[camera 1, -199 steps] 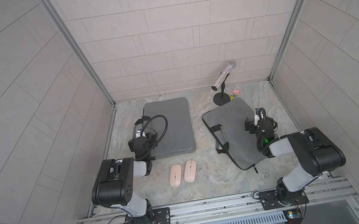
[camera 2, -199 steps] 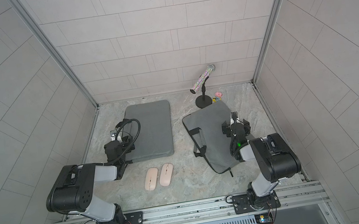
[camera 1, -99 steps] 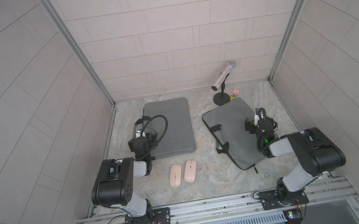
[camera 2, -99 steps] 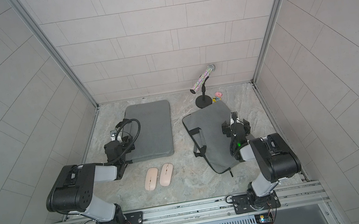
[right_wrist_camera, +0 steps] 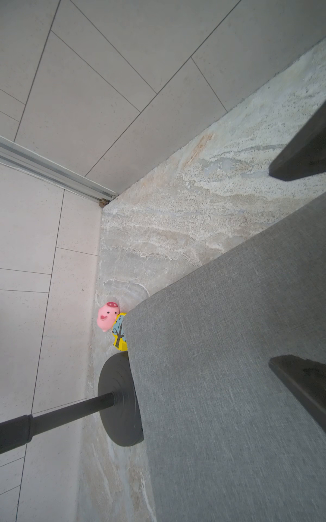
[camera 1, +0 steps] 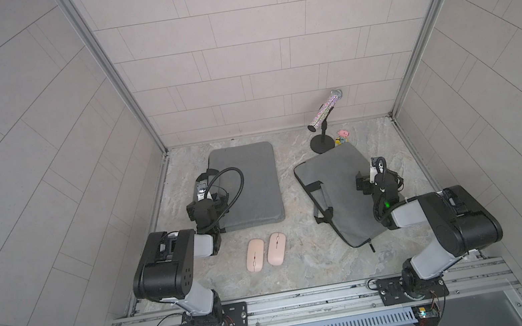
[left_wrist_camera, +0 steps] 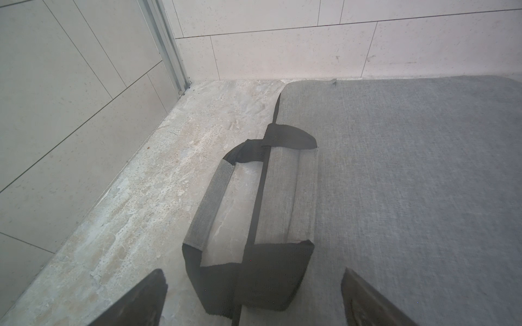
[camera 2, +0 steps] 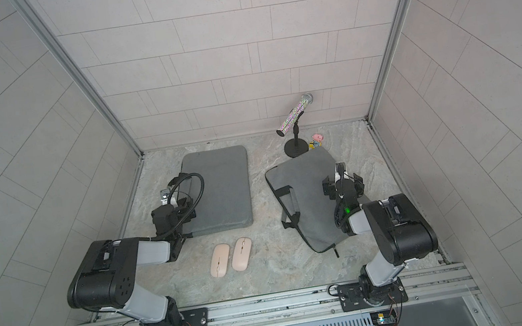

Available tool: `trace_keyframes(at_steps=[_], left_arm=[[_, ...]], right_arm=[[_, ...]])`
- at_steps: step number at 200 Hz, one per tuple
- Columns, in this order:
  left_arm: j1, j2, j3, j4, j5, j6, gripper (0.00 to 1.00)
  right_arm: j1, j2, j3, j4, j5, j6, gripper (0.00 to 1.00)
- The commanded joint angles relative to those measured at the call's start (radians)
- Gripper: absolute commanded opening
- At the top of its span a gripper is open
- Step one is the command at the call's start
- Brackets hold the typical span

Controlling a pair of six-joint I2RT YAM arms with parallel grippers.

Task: Put the mouse into the laptop bag
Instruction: Move the zippered laptop bag to the center of the board.

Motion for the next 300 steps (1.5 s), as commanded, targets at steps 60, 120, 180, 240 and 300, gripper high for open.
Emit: trace_keyframes(at_steps=[60, 120, 180, 240, 300], left_arm=[[0.002, -0.094, -0.103, 0.162, 0.030, 0.017, 1.00], [0.003, -0.609, 0.049, -0.479, 0.122, -0.220, 1.00], [0.108, -0.703, 0.038, -0.882, 0.413, -1.057, 1.00], [0.150, -0.712, 0.118, -1.077, 0.594, -0.969, 1.00], [0.151, -0.828, 0.255, -1.283, 0.597, -0.795, 1.00]], right_arm=[[0.043, -0.263, -0.013, -0.164, 0.214, 0.011, 1.00], [-0.003, -0.784, 0.065, -0.870, 0.226, 0.486, 1.00], [-0.051, -1.136, 0.022, -1.184, -0.159, 0.772, 1.00], [-0.050, -1.060, 0.097, -1.566, -0.083, 0.710, 1.00], [-0.050, -0.989, -0.016, -1.490, -0.067, 0.814, 1.00]])
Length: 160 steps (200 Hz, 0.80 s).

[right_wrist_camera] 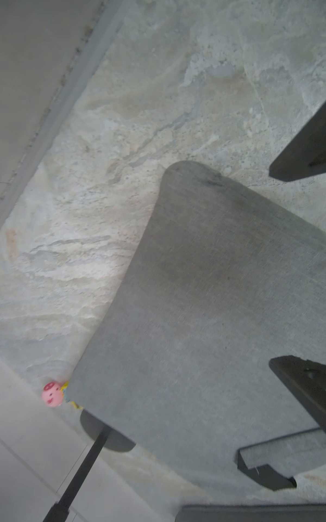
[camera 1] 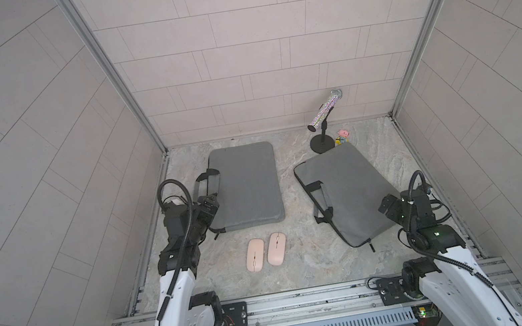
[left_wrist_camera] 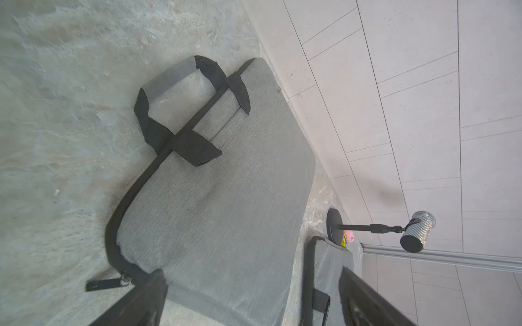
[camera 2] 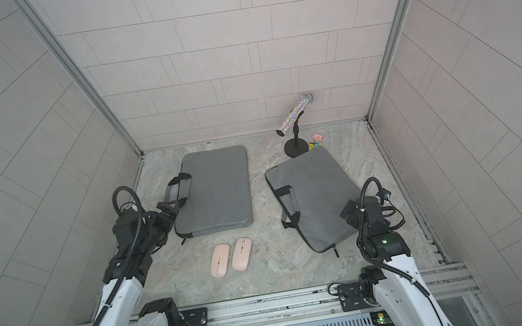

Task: Put the mouse into the laptop bag
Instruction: Move the zippered laptop bag to the center of the board.

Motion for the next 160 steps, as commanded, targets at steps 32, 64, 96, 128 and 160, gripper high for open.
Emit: trace_keyframes(at_steps=[32, 64, 96, 128, 160], left_arm=[[-0.092, -0.073, -0.075, 0.236, 0.150, -0.011, 1.00], [-0.326, 0.011, -0.005, 0.210, 0.050, 0.070, 1.00], [-0.578, 0.201, 0.027, 0.265, -0.049, 0.079, 0.95], [-0.776, 0.374, 0.060, 0.345, -0.168, 0.078, 0.92], [-0.889, 0.552, 0.132, 0.368, -0.207, 0.068, 0.85]], right_arm=[[0.001, -0.028, -0.063, 0.017, -0.006, 0.068, 0.97], [0.001, -0.009, -0.102, 0.079, -0.098, 0.093, 0.96], [0.000, 0.049, -0.142, 0.156, -0.153, 0.104, 0.95], [0.015, 0.069, -0.158, 0.190, -0.187, 0.103, 0.95], [0.089, 0.092, -0.207, 0.281, -0.218, 0.160, 0.95]])
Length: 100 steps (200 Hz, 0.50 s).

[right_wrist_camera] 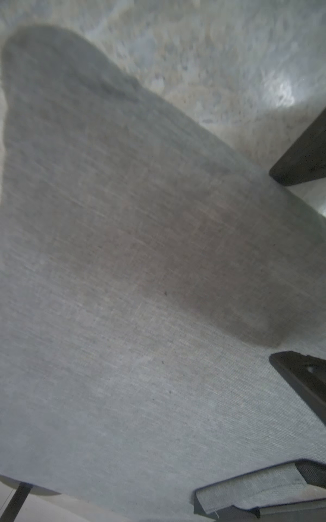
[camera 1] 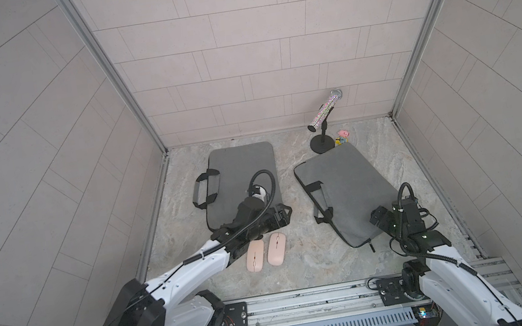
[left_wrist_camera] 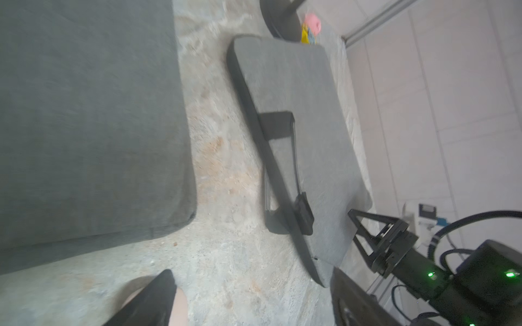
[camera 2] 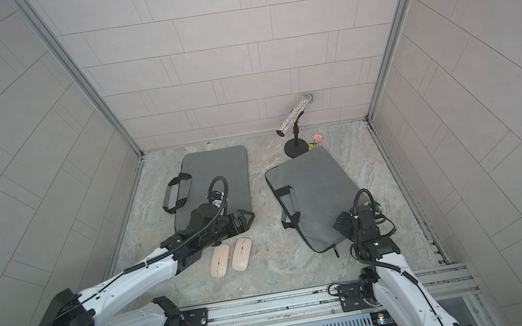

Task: Put the mouse into the laptop bag
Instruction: Move the zippered laptop bag to the center of the board.

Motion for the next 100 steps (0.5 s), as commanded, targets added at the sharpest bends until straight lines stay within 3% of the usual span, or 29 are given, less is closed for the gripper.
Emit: trace_keyframes(at_steps=[1, 42, 100], left_arm=[[-0.054, 0.080, 0.064, 0.064, -0.079, 0.004, 0.85], [-0.085, 0.134, 0.071, 0.074, -0.117, -0.004, 0.85], [-0.137, 0.030, -0.003, 0.024, -0.218, -0.008, 0.85]], right_arm=[[0.059, 0.016, -0.029, 0.082, -0.035, 0.062, 0.95], [0.283, 0.114, -0.015, 0.190, 0.057, 0.125, 0.95], [0.477, 0.256, 0.052, 0.258, 0.127, 0.140, 0.91]])
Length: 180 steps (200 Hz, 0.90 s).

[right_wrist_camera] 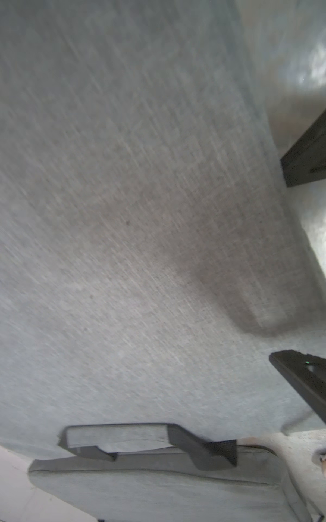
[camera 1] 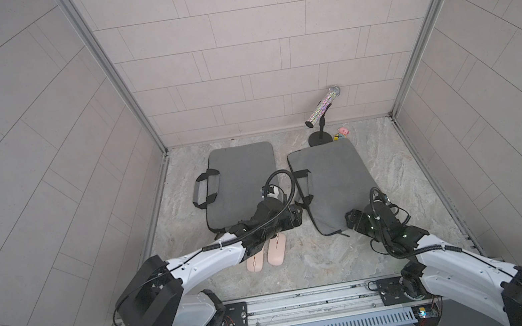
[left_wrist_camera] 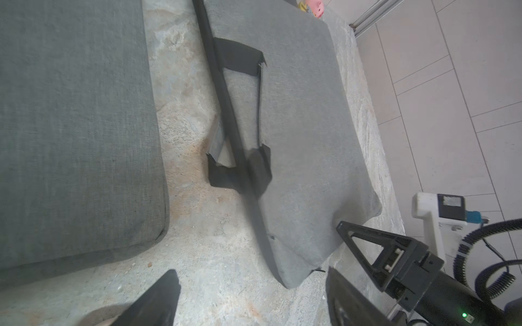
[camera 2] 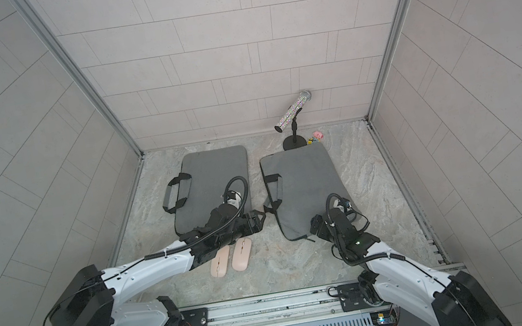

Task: Put the mouse into the laptop bag
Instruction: Move the zippered laptop bag to the center of the board, then unzip the zipper on the zippered laptop bag.

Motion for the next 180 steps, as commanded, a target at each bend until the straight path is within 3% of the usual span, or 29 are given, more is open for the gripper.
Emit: trace_keyframes(at_steps=[1, 37, 85, 109, 132, 180], left_arm=[[-0.023, -0.045, -0.039, -0.021, -0.061, -0.002, 0.85], [-0.033, -0.095, -0.064, -0.047, -0.060, 0.009, 0.84], [-0.037, -0.169, -0.101, -0.052, -0.068, 0.011, 0.84], [-0.037, -0.201, -0.115, -0.060, -0.075, 0.015, 0.84], [-0.037, -0.233, -0.128, -0.062, -0.080, 0.010, 0.83], [-0.037, -0.280, -0.138, -0.082, -0.086, 0.008, 0.83]], right_arm=[[0.043, 0.019, 0.016, 0.013, 0.037, 0.026, 0.91], [0.084, -0.067, 0.013, -0.114, 0.077, -0.038, 0.84], [0.144, -0.368, -0.004, -0.348, 0.078, -0.115, 0.77], [0.166, -0.440, -0.019, -0.382, 0.052, -0.138, 0.77], [0.177, -0.373, -0.027, -0.322, 0.022, -0.170, 0.77], [0.318, 0.009, 0.057, -0.172, 0.055, -0.216, 0.71]])
